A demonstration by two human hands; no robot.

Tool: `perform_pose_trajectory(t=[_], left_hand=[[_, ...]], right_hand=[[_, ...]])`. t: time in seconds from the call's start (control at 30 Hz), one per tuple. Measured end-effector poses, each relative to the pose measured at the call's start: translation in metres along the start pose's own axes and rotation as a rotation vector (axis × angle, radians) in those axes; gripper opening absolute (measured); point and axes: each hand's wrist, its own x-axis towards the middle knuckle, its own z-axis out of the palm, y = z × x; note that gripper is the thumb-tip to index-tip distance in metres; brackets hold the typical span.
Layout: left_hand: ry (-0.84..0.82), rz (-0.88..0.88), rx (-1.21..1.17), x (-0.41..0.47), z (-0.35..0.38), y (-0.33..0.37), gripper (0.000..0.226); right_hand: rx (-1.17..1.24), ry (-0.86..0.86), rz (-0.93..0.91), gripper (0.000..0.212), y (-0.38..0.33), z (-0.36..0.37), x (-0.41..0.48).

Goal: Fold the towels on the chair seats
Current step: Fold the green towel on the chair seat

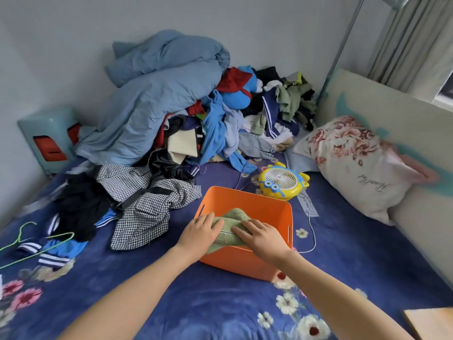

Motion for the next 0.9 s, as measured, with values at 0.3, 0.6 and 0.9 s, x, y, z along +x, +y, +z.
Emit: perform_pose_trajectory(t=[0.3, 0.6, 0.9], left_hand=[[-0.17, 0.058, 0.012, 0.045, 0.043, -0.026, 0.069], [-0.155, 0.233, 0.011, 0.13, 0.087, -0.071, 0.066], [-0.538, 0.38, -0.142, 0.162, 0.145, -0.054, 0.059]], right_hand=[[-0.001, -0.097, 0.106, 0.049, 0.023, 0.044, 0.016], [-0.022, -0.294, 0.378, 0.056, 0.057, 0.078, 0.054], [0.168, -0.561, 0.581, 0.062, 0.06, 0.132, 0.029]])
